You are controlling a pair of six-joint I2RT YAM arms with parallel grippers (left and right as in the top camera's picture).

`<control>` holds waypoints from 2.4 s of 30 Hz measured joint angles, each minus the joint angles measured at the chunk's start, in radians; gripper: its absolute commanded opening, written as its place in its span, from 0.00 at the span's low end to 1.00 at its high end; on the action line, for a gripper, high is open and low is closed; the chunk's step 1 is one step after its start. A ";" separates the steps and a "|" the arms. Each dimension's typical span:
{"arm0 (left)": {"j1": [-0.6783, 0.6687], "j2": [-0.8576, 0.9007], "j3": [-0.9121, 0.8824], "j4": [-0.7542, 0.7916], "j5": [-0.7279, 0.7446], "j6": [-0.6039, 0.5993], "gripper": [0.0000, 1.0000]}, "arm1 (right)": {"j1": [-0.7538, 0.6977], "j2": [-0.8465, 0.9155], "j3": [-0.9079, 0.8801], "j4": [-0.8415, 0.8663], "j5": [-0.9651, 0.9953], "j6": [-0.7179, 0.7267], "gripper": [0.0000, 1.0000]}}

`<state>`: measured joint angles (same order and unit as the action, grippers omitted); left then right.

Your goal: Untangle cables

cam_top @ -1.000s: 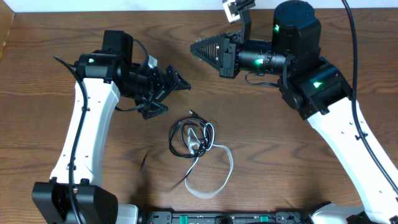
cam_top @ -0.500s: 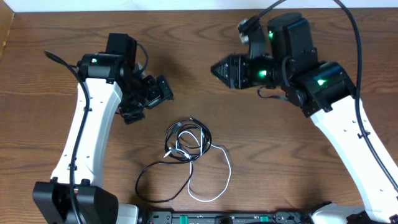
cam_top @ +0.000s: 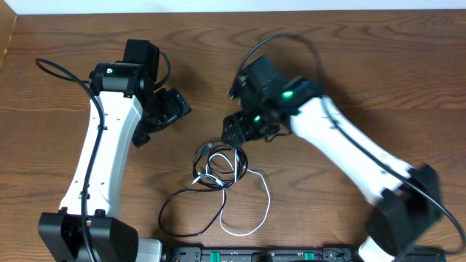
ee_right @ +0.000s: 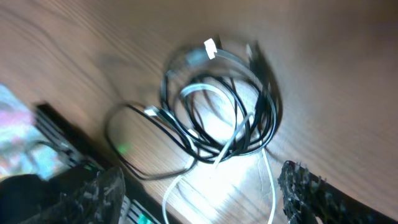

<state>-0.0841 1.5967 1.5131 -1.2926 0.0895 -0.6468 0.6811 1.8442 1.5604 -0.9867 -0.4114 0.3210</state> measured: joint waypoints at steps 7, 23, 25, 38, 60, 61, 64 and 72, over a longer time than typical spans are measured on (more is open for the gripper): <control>0.036 0.000 0.000 -0.036 -0.012 -0.011 0.98 | 0.051 0.139 -0.003 -0.043 0.021 -0.014 0.32; 0.045 0.000 0.000 -0.037 -0.014 -0.011 0.98 | -0.008 0.184 0.158 -0.101 0.027 -0.012 0.01; 0.045 0.000 0.000 -0.037 -0.015 -0.011 0.98 | -0.063 0.150 0.250 -0.105 0.028 -0.015 0.01; 0.045 0.000 0.000 -0.038 -0.014 -0.011 0.98 | -0.362 -0.251 0.554 0.079 0.073 -0.019 0.01; 0.045 0.000 0.000 -0.038 -0.015 -0.011 0.98 | -0.367 -0.249 0.514 0.512 0.136 0.132 0.01; 0.045 0.000 0.000 -0.038 -0.014 -0.011 0.98 | -0.372 -0.267 0.513 0.560 0.128 0.135 0.01; 0.045 0.000 0.000 -0.038 -0.015 -0.011 0.98 | -0.393 -0.335 0.512 0.677 0.132 0.143 0.01; 0.045 0.000 0.000 -0.038 -0.014 -0.011 0.98 | -0.408 -0.514 0.530 0.729 0.253 0.126 0.01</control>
<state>-0.0395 1.5967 1.5131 -1.3304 0.0750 -0.6582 0.2729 1.3300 2.0903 -0.2573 -0.1581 0.4465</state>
